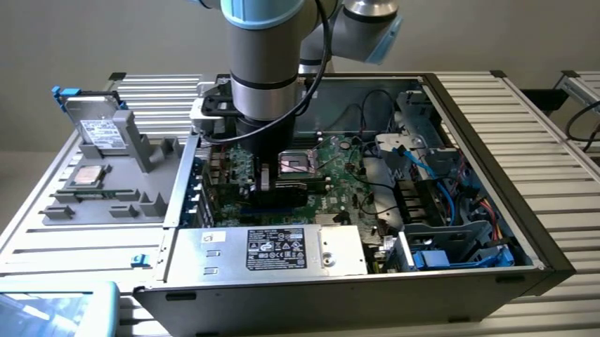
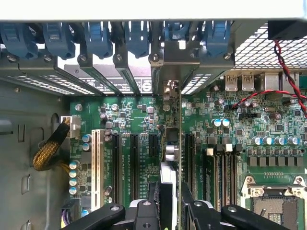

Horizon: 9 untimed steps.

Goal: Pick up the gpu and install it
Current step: 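Insert the gpu into the slot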

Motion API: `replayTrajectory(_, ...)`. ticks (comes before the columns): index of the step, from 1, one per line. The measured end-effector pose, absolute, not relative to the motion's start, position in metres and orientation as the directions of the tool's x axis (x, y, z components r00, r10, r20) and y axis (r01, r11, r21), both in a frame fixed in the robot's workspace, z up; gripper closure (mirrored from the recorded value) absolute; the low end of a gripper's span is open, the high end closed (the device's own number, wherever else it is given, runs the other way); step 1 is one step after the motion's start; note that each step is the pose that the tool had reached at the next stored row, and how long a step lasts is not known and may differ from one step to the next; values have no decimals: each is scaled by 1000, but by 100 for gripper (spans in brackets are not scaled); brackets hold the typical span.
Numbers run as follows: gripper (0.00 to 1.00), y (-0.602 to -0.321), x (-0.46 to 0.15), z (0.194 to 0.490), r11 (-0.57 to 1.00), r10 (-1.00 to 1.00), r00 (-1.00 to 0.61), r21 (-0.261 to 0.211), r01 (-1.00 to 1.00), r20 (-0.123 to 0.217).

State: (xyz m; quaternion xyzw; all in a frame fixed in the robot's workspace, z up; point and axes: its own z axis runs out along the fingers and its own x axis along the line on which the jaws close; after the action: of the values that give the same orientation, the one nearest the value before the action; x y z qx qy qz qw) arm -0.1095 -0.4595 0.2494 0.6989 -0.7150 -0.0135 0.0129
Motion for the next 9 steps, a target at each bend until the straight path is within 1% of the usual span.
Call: replayTrajectory(9,72,-460,-110,248,23,-1000,-23,37,-999,0)
